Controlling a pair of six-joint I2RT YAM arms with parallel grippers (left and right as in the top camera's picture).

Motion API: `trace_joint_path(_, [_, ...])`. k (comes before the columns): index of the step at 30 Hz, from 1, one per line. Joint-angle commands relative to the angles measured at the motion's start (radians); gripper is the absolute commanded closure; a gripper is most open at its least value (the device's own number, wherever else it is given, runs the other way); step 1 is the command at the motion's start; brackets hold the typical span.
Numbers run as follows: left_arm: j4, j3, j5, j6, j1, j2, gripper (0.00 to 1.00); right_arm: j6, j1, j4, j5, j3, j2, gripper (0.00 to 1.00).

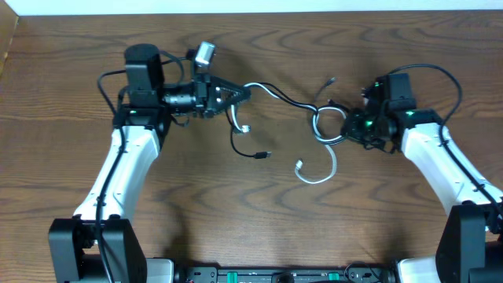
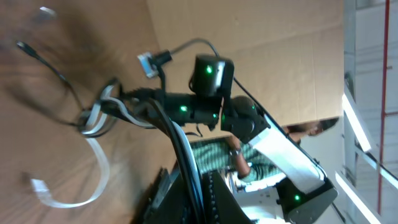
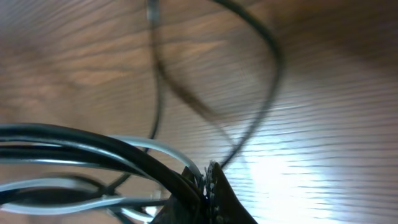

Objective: Untangle cables

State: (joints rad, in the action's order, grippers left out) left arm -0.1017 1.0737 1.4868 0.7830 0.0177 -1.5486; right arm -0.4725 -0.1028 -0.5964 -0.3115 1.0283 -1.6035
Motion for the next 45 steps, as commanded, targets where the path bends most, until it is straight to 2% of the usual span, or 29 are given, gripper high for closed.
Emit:
trace_joint_path(1, [-0.005, -0.003, 0.011, -0.055, -0.074, 0.005, 0.93, 0.061, 0.080, -0.024, 0.077, 0.004, 0.016, 0.99])
trace_joint_path(6, [-0.004, -0.041, -0.014, -0.070, -0.172, 0.003, 0.93, 0.138, 0.157, -0.062, 0.070, 0.004, 0.016, 0.99])
trace_joint_path(15, [0.012, -0.067, -0.079, -0.111, -0.235, -0.062, 0.93, 0.179, 0.202, -0.084, 0.045, 0.004, 0.016, 0.99])
trace_joint_path(18, [0.187, -0.073, -0.176, -0.243, -0.226, -0.086, 0.92, 0.282, 0.192, -0.084, -0.102, 0.004, 0.016, 0.99])
trace_joint_path(19, [0.301, -0.073, -0.252, -0.329, -0.209, -0.087, 0.92, 0.307, 0.181, -0.084, -0.147, 0.004, 0.016, 0.99])
trace_joint_path(21, [0.402, -0.073, -0.337, -0.403, -0.185, -0.087, 0.93, 0.314, 0.166, -0.080, -0.173, 0.004, 0.016, 0.99])
trace_joint_path(24, [0.509, -0.073, -0.452, -0.484, -0.136, -0.087, 0.92, 0.322, 0.131, -0.068, -0.227, 0.004, 0.016, 0.99])
trace_joint_path(27, [0.543, -0.073, -0.512, -0.513, -0.082, -0.087, 0.92, 0.332, 0.084, -0.044, -0.282, 0.004, 0.016, 0.99])
trace_joint_path(28, [0.542, -0.073, -0.516, -0.518, -0.067, -0.087, 0.90, 0.332, 0.069, -0.035, -0.301, 0.004, 0.016, 0.99])
trace_joint_path(30, [0.538, -0.073, -0.533, -0.517, -0.037, -0.087, 0.68, 0.330, 0.043, -0.019, -0.344, 0.004, 0.016, 0.99])
trace_joint_path(33, [0.534, -0.073, -0.539, -0.520, 0.001, -0.087, 0.48, 0.316, 0.020, 0.014, -0.445, 0.004, 0.016, 0.99])
trace_joint_path(39, [0.504, -0.072, -0.538, -0.521, 0.055, -0.065, 0.40, 0.314, 0.017, 0.058, -0.650, 0.005, 0.016, 0.99])
trace_joint_path(45, [0.439, -0.072, -0.539, -0.521, 0.121, -0.052, 0.37, 0.311, 0.017, 0.106, -0.793, 0.005, 0.023, 0.99])
